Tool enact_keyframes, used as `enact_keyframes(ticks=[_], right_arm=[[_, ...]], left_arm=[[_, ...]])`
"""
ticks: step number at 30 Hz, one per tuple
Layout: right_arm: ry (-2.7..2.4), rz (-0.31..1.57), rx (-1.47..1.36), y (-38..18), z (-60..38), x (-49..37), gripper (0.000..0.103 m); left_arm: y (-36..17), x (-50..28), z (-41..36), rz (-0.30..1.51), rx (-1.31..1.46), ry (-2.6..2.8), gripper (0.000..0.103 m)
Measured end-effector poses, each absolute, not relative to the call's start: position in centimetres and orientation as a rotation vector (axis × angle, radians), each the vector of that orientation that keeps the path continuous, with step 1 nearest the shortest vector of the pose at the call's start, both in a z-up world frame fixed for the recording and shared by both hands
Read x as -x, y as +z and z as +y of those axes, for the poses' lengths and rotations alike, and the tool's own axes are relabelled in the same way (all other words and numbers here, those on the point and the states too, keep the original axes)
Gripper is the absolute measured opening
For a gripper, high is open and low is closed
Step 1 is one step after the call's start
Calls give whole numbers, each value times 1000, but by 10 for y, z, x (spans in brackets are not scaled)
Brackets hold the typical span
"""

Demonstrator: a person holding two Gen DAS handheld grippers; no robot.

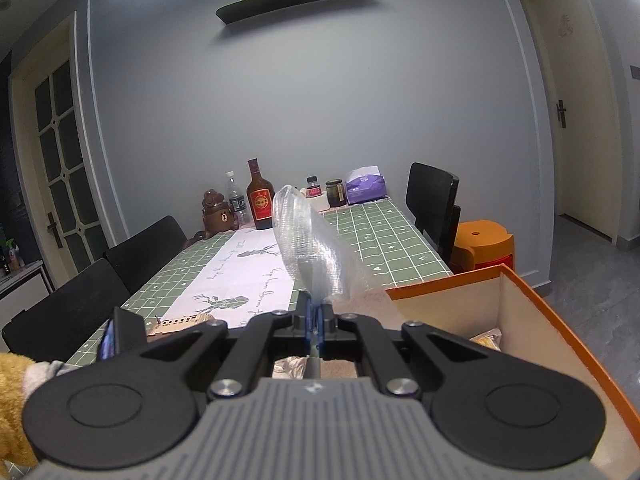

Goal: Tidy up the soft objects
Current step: 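Lift the mesh bag with the right tool while the left tool grasps the cream drawstring pouch, then carry the cream pouch and mesh bag over the orange box with both tools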

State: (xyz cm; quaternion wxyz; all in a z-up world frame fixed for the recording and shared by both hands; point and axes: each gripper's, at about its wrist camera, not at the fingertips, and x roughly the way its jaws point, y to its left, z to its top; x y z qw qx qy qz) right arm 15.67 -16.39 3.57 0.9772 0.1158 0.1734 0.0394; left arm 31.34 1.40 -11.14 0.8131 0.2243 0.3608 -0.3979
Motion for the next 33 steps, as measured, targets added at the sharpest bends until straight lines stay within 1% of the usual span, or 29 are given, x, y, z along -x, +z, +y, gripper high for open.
enact_keyframes(ticks=[1, 4, 8, 12, 13, 15, 16, 17, 21, 24, 29, 33], right_arm=[[83, 350, -236, 35, -165, -157, 0], [86, 353, -243, 35, -168, -158, 0], [87, 357, -246, 35, -172, -159, 0], [82, 355, -255, 35, -173, -160, 0], [81, 355, -256, 35, -173, -160, 0], [79, 355, -262, 35, -173, -160, 0], [80, 354, -263, 35, -173, -160, 0], [81, 353, -263, 35, -173, -159, 0], [82, 344, -259, 37, -171, -155, 0], [72, 340, -244, 38, -172, -152, 0], [22, 309, -258, 45, -189, -140, 0], [-29, 294, -267, 50, -210, -131, 0]], left_arm=[[-114, -321, 17, 806, -417, -853, 103], [-118, -319, 18, 735, -423, -872, 103], [-121, -319, 21, 700, -392, -879, 103], [-115, -315, 14, 739, -367, -825, 103], [-114, -312, 13, 736, -363, -813, 101], [-107, -303, 12, 709, -370, -782, 33], [-104, -301, 8, 708, -397, -743, 20], [-103, -299, 5, 707, -424, -715, 16], [-105, -290, 1, 661, -467, -687, 13], [-104, -285, 2, 644, -451, -664, 13], [-77, -276, 20, 630, -267, -611, 13], [-50, -253, 28, 557, -141, -562, 13]])
